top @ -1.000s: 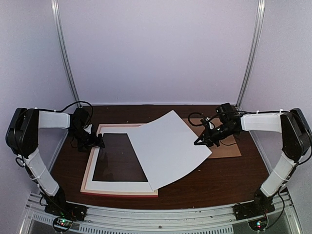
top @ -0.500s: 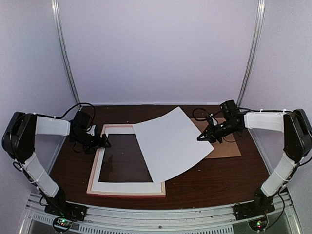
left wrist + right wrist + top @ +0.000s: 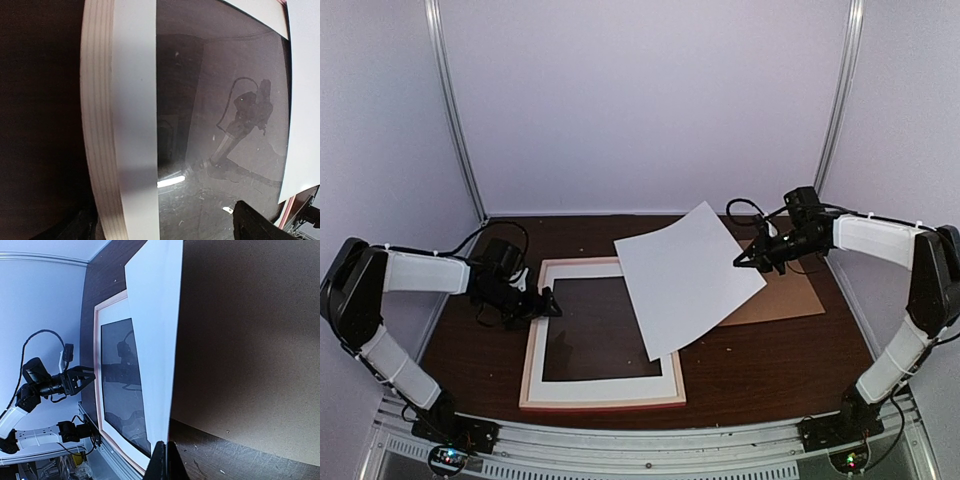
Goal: Put the photo into the frame
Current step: Move the frame body to the center of the board.
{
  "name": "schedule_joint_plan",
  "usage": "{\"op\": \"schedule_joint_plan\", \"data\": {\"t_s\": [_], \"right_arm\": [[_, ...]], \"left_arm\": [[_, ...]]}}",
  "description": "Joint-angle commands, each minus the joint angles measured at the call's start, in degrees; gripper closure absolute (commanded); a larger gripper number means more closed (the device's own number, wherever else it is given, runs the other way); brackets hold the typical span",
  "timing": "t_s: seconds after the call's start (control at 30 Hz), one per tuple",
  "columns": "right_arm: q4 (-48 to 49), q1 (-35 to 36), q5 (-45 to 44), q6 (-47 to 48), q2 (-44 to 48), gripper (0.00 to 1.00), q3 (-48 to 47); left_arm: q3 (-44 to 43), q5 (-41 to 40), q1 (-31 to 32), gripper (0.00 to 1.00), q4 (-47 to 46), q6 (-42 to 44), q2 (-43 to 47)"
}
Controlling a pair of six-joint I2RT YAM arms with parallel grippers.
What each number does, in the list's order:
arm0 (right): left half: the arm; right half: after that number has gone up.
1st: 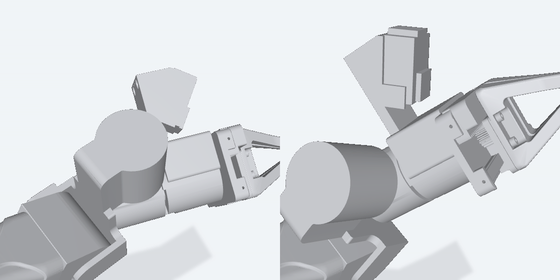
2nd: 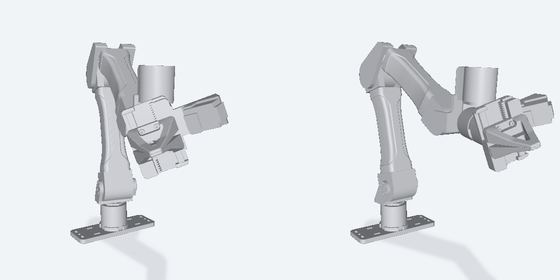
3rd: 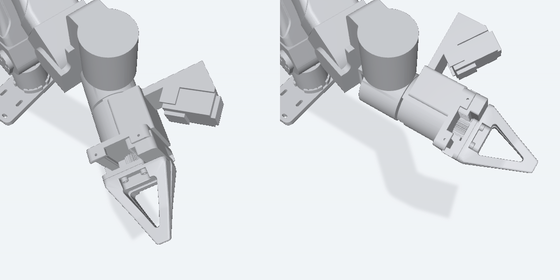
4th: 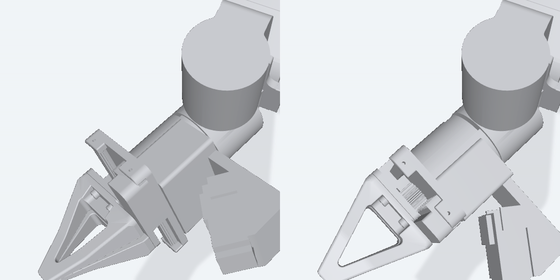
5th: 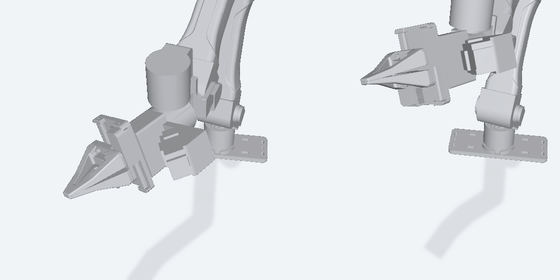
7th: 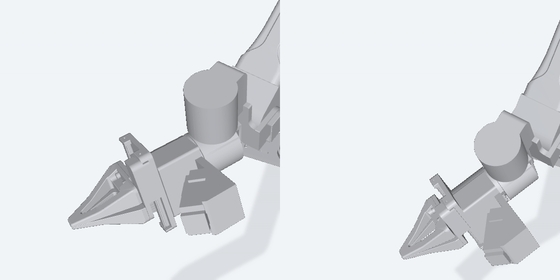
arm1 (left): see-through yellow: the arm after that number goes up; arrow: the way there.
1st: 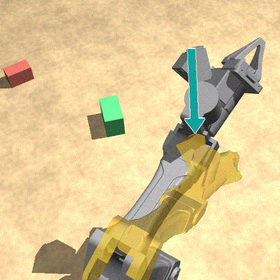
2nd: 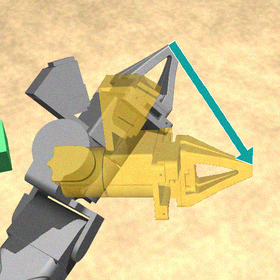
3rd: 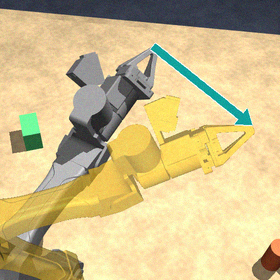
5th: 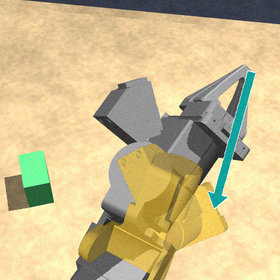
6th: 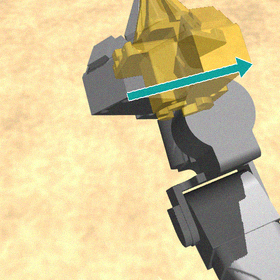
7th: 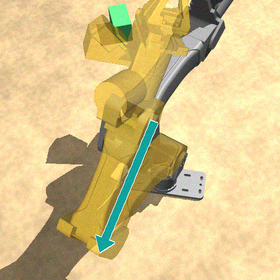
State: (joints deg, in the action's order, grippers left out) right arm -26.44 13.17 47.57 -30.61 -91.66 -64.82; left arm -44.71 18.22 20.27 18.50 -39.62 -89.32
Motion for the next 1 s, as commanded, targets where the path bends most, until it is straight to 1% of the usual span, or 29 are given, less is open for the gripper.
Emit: {"op": "schedule_joint_plan", "data": {"t_s": [0.0,0.17,0.3,0.43,0.67,0.83,0.97], "right_arm": [[-0.81,-0.12,0.64,0.19,1.48,1.0,-2.51],[-0.55,1.21,0.61,-1.01,2.0,1.0,-3.65],[-0.47,3.13,0.25,-2.3,2.74,1.0,-5.17],[0.17,5.9,-0.46,-4.22,3.92,1.0,-6.98],[1.99,13.3,-3.11,-8.45,5.45,1.0,-11.94],[2.49,20.48,-5.22,-10.42,3.67,1.0,-18.85],[2.62,26.02,-5.64,-11.29,0.25,1.0,-25.81]], "left_arm": [[1.33,3.45,1.58,0.06,-0.88,-3.0,1.75],[2.22,6.52,1.69,0.06,-3.33,-4.39,4.08],[0.34,6.67,1.61,0.06,-1.87,-3.12,5.36],[-2.38,1.43,1.05,0.02,3.05,-0.69,6.26],[-2.7,-6.27,-4.89,0.02,5.3,0.05,10.84],[-4.16,-9.65,-8.9,0.03,7.43,1.54,12.84],[-5.52,-13.13,-10.34,0.02,9.22,2.87,13.92]]}}
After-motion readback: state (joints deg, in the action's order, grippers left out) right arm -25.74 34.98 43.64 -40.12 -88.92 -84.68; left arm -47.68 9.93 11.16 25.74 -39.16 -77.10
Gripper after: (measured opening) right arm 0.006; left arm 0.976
